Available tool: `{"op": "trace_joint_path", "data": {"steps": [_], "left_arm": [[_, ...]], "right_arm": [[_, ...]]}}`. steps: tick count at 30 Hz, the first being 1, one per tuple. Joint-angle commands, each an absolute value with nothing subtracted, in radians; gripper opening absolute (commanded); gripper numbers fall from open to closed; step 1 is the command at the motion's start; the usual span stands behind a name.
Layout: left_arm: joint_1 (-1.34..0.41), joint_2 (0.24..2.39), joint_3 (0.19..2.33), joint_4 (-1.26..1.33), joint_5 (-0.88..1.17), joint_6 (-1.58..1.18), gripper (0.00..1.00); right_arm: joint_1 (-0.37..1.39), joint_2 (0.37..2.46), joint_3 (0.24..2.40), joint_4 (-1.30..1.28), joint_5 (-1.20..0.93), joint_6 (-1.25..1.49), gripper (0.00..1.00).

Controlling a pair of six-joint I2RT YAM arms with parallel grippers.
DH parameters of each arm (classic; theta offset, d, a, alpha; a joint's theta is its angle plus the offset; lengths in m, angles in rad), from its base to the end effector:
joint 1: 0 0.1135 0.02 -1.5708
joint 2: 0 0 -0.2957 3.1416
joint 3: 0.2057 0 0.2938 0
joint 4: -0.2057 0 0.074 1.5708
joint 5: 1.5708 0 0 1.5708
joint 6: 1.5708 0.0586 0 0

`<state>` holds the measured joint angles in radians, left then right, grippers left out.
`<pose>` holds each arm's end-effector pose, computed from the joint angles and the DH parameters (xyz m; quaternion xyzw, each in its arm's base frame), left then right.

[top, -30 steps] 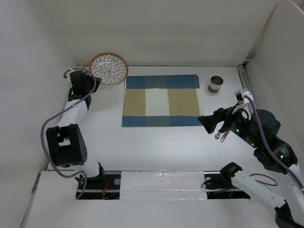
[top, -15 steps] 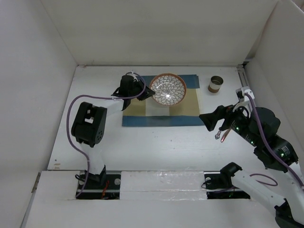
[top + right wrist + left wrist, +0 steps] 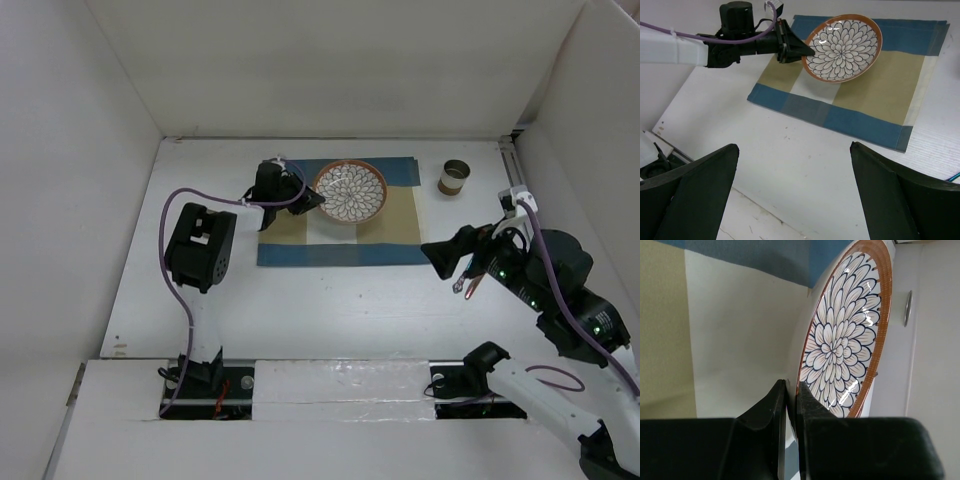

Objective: Set the dinner table for one person

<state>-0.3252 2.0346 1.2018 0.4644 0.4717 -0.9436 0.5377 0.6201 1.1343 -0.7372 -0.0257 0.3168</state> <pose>0.4728 -0.1875 0.1601 -0.1181 0.8040 -0.4812 0.3288 0.1105 0.0676 0.4497 -0.0941 0.7757 0.2677 0.5637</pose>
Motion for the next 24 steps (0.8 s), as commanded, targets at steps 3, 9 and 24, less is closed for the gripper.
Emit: {"op": "trace_joint_path", "data": {"steps": [3, 9, 24], "left_arm": [[-0.328, 2.029, 1.284, 0.65, 0.565, -0.989, 0.0], [-0.328, 2.008, 1.246, 0.65, 0.52, -0.999, 0.0], [-0.328, 1.988, 1.247, 0.543, 0.468, -0.977, 0.07]], "right_arm": [[0.537, 0.598, 1.126, -0.742, -0.026, 0.307, 0.99], [0.537, 0.598, 1.126, -0.742, -0.026, 0.307, 0.99], [0.537, 0.589, 1.117, -0.742, -0.026, 0.307, 0.99]]}}
